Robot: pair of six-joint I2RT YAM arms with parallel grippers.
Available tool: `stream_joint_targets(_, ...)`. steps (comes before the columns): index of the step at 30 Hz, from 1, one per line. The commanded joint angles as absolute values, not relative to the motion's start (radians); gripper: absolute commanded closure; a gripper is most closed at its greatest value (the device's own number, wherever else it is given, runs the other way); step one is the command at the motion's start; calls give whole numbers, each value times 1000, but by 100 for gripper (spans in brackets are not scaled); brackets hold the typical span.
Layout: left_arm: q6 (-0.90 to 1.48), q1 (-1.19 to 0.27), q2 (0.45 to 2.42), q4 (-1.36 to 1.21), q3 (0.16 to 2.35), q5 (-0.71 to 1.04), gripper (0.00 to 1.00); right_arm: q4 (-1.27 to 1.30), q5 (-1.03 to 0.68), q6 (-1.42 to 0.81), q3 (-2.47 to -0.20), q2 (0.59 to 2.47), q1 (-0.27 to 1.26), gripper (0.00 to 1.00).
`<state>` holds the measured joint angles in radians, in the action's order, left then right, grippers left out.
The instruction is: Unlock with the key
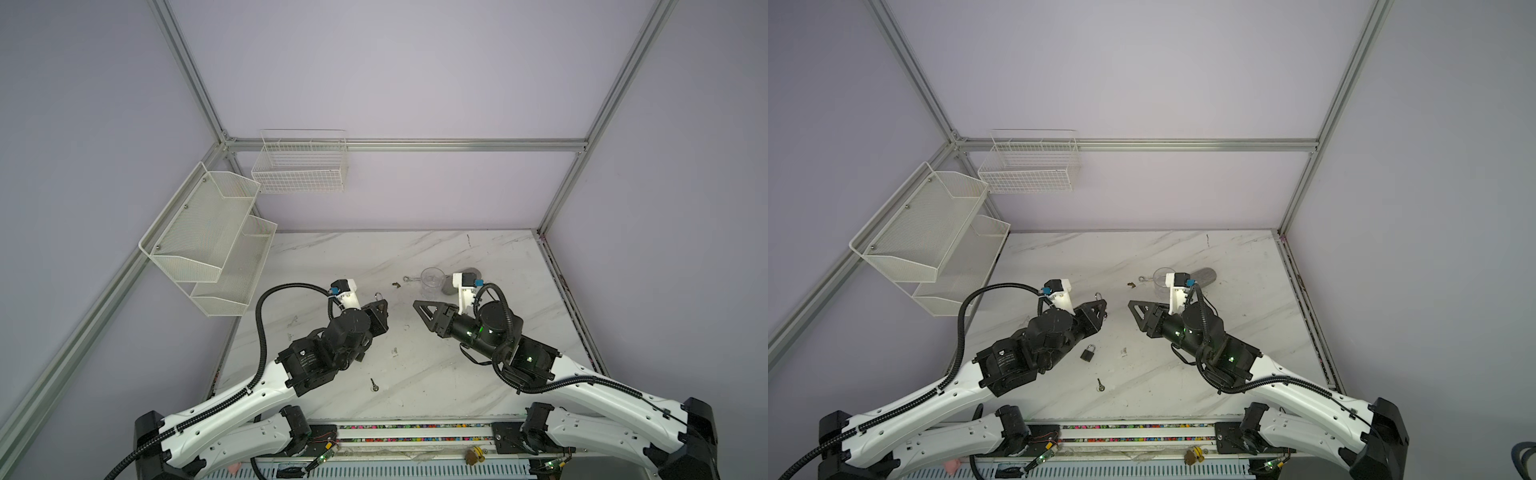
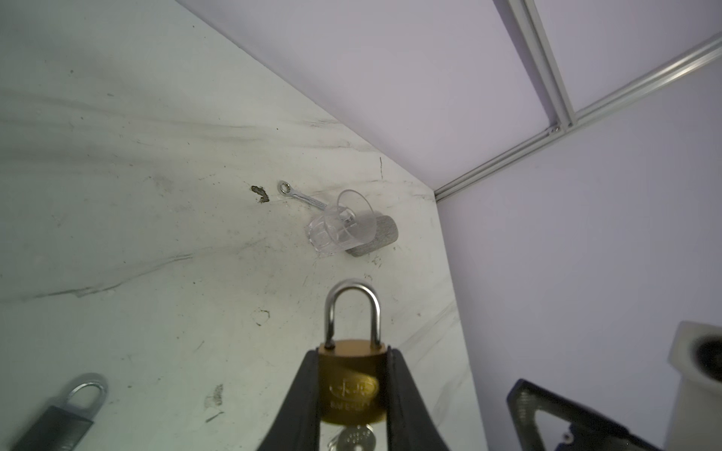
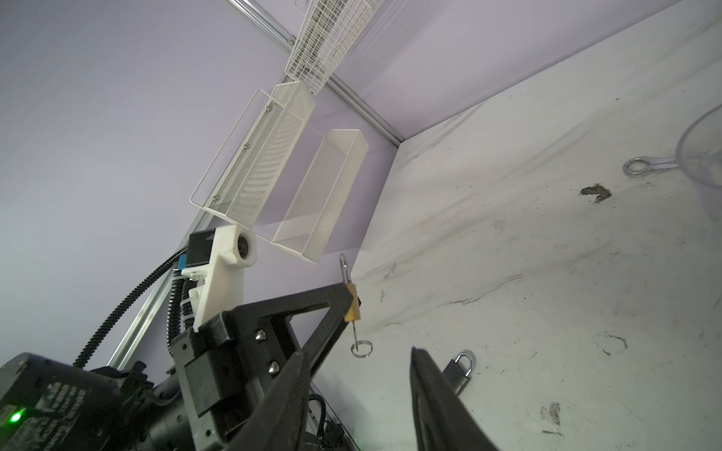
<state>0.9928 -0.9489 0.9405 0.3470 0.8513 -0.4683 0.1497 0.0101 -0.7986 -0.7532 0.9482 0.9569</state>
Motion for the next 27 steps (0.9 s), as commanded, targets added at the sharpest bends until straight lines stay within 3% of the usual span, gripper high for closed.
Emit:
stream_joint_targets(1, 656, -944, 960, 354, 960, -412, 100, 12, 33, -736, -773, 893, 946, 51)
stream_joint_targets(14, 172, -944, 931, -51, 686, -138, 100, -340, 31, -641, -920, 818, 942, 39)
stream_joint_targets(27, 74, -943, 977, -287, 575, -38, 100, -443, 1, -548, -1042, 975, 941, 36)
